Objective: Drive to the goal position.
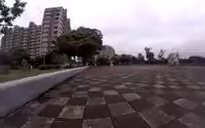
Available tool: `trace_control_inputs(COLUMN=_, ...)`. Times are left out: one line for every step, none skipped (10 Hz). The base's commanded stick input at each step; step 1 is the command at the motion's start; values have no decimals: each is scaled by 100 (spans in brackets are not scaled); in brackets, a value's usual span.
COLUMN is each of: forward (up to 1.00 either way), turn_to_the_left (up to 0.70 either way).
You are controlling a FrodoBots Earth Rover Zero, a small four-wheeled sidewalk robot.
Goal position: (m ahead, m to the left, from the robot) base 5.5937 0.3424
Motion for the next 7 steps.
trace_control_inputs(forward=100, turn_to_the_left=0)
trace_control_inputs(forward=100, turn_to_the_left=0)
trace_control_inputs(forward=100, turn_to_the_left=0)
trace_control_inputs(forward=100, turn_to_the_left=0)
trace_control_inputs(forward=100, turn_to_the_left=0)
trace_control_inputs(forward=100, turn_to_the_left=0)
trace_control_inputs(forward=100, turn_to_the_left=0)
